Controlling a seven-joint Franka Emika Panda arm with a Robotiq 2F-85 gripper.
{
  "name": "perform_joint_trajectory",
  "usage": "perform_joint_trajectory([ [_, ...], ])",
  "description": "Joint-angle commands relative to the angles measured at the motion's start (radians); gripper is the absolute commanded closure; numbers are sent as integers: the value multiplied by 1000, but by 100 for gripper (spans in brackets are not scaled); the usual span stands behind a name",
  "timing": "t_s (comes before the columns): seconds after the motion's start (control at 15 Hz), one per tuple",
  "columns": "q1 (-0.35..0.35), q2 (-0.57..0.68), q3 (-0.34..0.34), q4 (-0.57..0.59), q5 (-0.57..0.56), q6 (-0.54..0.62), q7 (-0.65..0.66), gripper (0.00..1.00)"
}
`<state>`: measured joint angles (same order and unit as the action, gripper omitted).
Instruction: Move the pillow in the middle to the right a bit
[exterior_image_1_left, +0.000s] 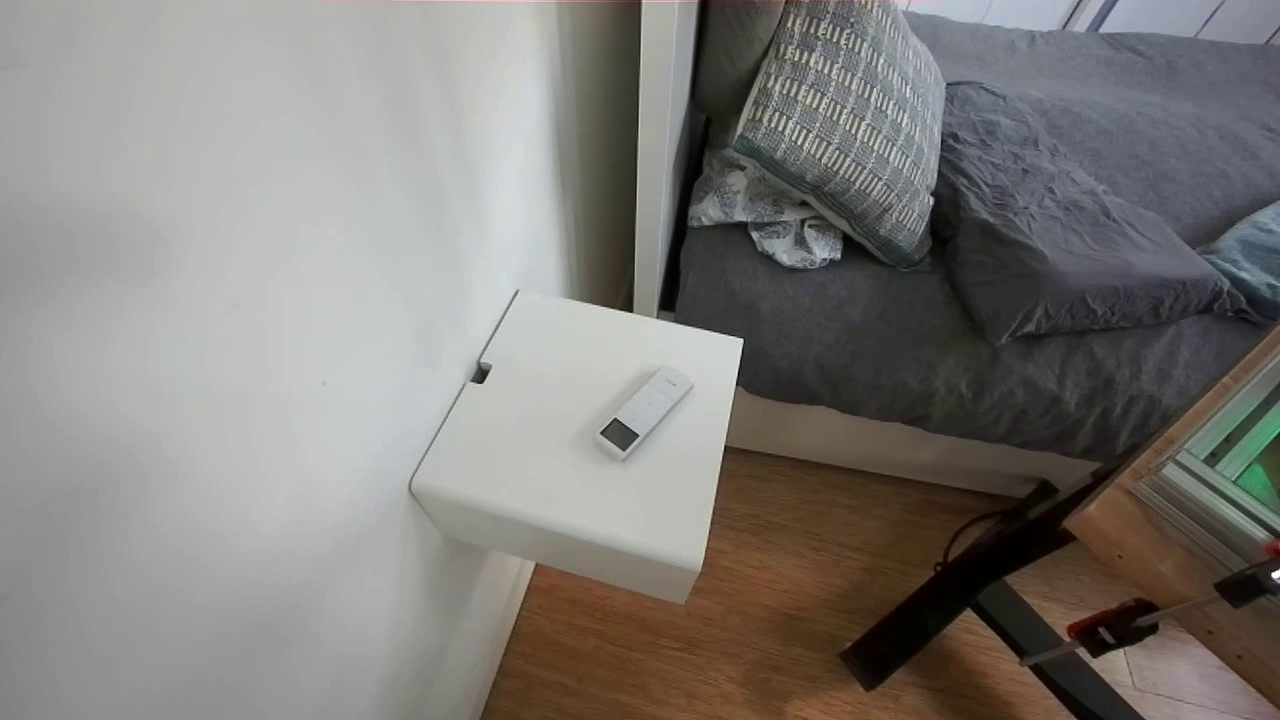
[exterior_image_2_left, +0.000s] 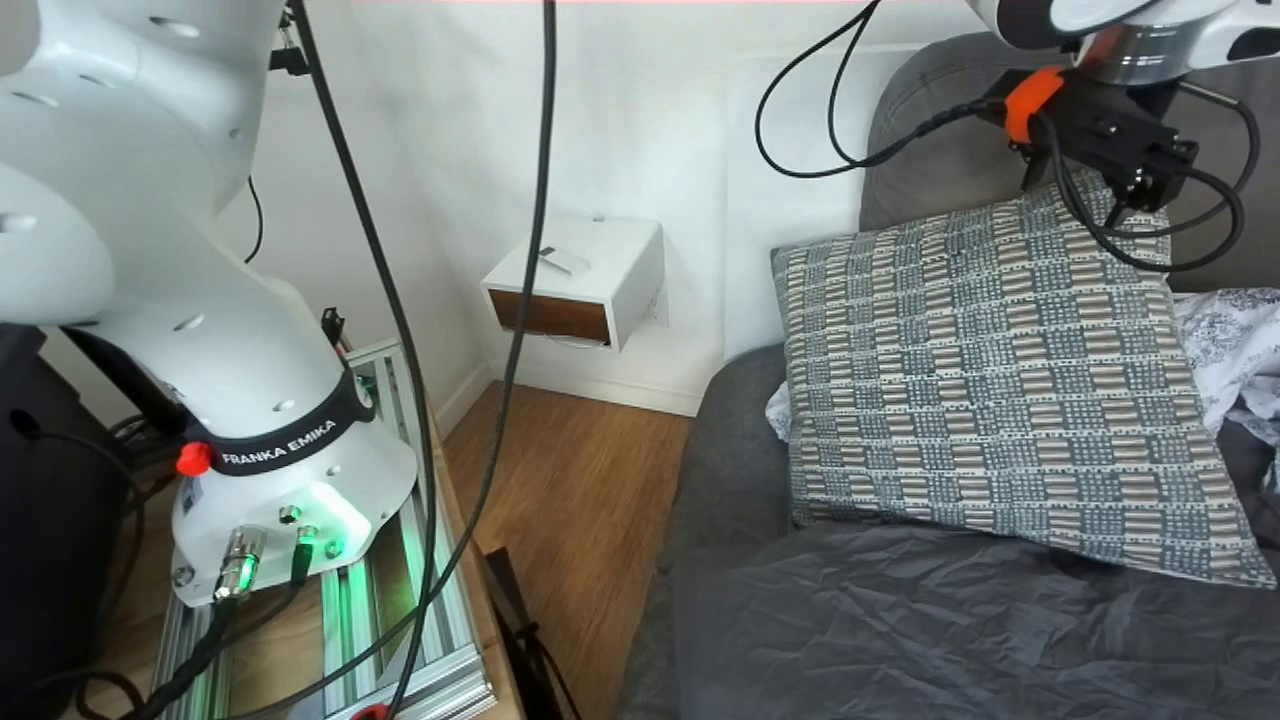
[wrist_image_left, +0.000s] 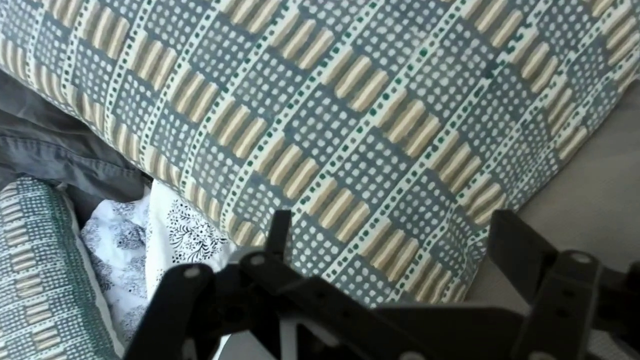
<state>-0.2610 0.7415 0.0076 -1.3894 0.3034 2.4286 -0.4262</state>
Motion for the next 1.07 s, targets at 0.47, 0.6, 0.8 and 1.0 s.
perform_joint_trajectory([
  [0.47,-3,254,43,334,-89,-28,44,0],
  [0.6,-2,283,53,368,-97,-11,34,0],
  [0.8,2,320,55,414,-115,-15,42,26],
  [1.0,8,348,46,445,-134,-20,59,49],
])
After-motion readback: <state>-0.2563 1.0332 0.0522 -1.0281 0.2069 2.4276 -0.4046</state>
